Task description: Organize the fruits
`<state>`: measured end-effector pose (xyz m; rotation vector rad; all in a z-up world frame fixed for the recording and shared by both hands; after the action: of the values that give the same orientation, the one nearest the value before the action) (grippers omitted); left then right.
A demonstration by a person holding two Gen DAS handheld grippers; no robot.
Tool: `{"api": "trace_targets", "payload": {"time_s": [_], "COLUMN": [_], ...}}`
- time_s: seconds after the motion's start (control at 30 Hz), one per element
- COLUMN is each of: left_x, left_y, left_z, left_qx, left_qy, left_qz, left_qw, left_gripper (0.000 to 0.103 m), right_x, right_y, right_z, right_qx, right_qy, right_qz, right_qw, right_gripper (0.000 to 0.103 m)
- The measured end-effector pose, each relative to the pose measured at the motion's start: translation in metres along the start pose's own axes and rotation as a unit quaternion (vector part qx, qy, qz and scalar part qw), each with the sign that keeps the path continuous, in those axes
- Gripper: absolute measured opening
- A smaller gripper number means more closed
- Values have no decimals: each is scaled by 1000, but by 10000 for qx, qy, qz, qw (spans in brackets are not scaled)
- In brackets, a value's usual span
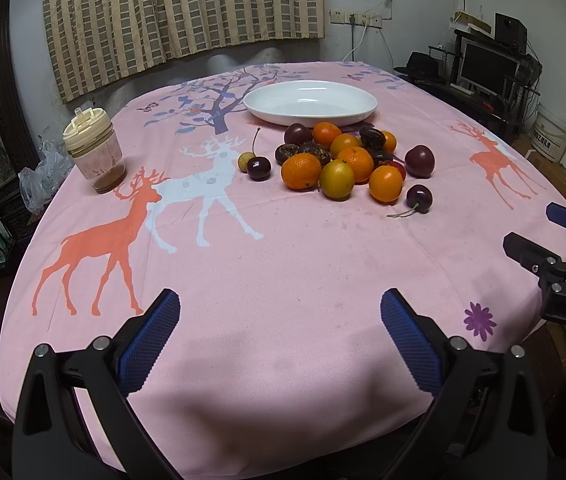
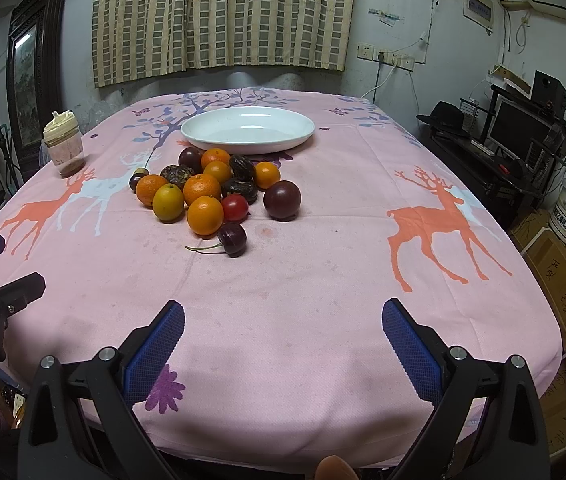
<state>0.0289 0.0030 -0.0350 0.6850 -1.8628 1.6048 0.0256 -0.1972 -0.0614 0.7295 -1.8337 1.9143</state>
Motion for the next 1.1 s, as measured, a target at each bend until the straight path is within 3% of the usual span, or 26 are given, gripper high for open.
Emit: {"api": "trace_targets", "payload": {"time_s": [1.1], "left_x": [-8], "left_y": [11], "left_z": [0], "left_qx": [-2], "left_qy": [10], "left_qz": [-93], "left_qw": [10000], "left_gripper": [98], "right_x": [-2], "right_y": [2], "right_z": [4], "right_qx": [-36], "right_qy": [-36], "right_qz": [-13], "right_qw": [10000], "right_gripper": [99]}}
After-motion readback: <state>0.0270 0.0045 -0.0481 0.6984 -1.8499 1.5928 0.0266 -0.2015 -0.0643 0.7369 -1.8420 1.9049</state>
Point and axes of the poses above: each gripper's, at about its wrist camera, not at the fingertips, and x roughly against the way its jaws point, z to its right, y to its underside, the point moved 4 cm from there along -x, roughly the way its jaws point, and after that the axes turned 3 degrees about -x, right-handed, at the moved point
